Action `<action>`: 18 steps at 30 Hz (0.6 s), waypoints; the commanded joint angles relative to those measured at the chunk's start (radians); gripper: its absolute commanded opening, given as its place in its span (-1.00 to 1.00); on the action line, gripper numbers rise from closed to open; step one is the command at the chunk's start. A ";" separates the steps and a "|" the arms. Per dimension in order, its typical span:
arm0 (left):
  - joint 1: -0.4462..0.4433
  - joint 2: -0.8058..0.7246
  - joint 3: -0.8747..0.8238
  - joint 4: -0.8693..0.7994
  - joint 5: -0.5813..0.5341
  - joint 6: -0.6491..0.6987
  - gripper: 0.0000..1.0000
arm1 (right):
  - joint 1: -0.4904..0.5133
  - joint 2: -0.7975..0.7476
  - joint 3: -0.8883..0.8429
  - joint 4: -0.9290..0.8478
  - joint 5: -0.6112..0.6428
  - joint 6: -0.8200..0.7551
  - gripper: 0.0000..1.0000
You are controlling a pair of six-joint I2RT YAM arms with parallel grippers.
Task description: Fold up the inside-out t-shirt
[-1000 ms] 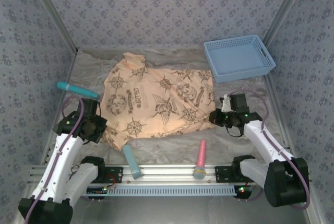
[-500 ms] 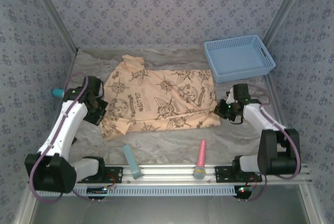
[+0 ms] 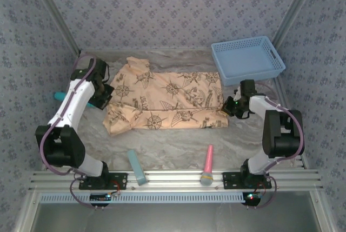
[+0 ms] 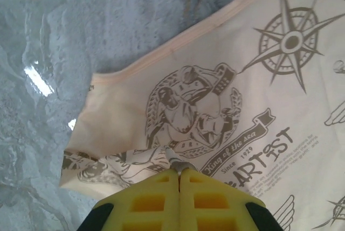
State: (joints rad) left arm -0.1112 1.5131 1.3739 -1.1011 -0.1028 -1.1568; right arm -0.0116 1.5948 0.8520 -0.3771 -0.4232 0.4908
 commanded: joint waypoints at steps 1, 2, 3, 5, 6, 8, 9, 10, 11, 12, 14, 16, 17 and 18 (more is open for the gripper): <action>-0.057 0.068 0.133 -0.057 -0.089 0.075 -1.00 | -0.004 0.018 0.028 0.004 0.032 0.016 -1.00; -0.073 0.103 0.176 -0.071 -0.109 0.086 -1.00 | -0.004 0.022 0.030 0.001 0.041 0.014 -1.00; -0.085 0.136 0.215 -0.079 -0.118 0.105 -1.00 | -0.005 0.025 0.035 0.001 0.051 0.014 -0.99; -0.100 0.208 0.282 -0.075 -0.125 0.148 -1.00 | -0.005 0.032 0.038 0.007 0.059 0.017 -0.96; -0.105 0.248 0.318 -0.070 -0.127 0.168 -1.00 | -0.005 0.039 0.040 0.012 0.060 0.020 -0.93; -0.108 0.334 0.381 -0.075 -0.117 0.188 -1.00 | -0.005 0.056 0.046 0.014 0.056 0.024 -0.68; -0.105 0.382 0.413 -0.080 -0.103 0.192 -0.90 | -0.005 0.060 0.047 0.015 0.053 0.026 -0.53; -0.104 0.422 0.438 -0.070 -0.074 0.211 -0.60 | -0.004 0.054 0.046 0.017 0.052 0.030 -0.46; -0.101 0.452 0.453 -0.066 -0.050 0.219 -0.24 | -0.002 0.045 0.044 0.017 0.056 0.032 -0.39; -0.097 0.477 0.470 -0.058 -0.021 0.229 0.09 | 0.003 0.030 0.046 0.011 0.063 0.027 -0.30; -0.092 0.484 0.494 -0.035 0.005 0.269 0.23 | 0.023 -0.018 0.047 -0.019 0.103 0.011 -0.14; -0.093 0.434 0.493 -0.024 -0.037 0.289 0.56 | 0.065 -0.099 0.036 -0.056 0.170 -0.014 -0.02; -0.091 0.399 0.482 -0.016 -0.057 0.303 0.74 | 0.094 -0.138 0.024 -0.066 0.211 -0.028 0.01; -0.091 0.355 0.464 -0.003 -0.079 0.320 0.79 | 0.136 -0.187 0.008 -0.076 0.256 -0.046 0.05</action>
State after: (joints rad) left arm -0.2092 2.0022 1.8172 -1.1130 -0.1432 -0.9024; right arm 0.0528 1.5311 0.8730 -0.3958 -0.2825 0.4923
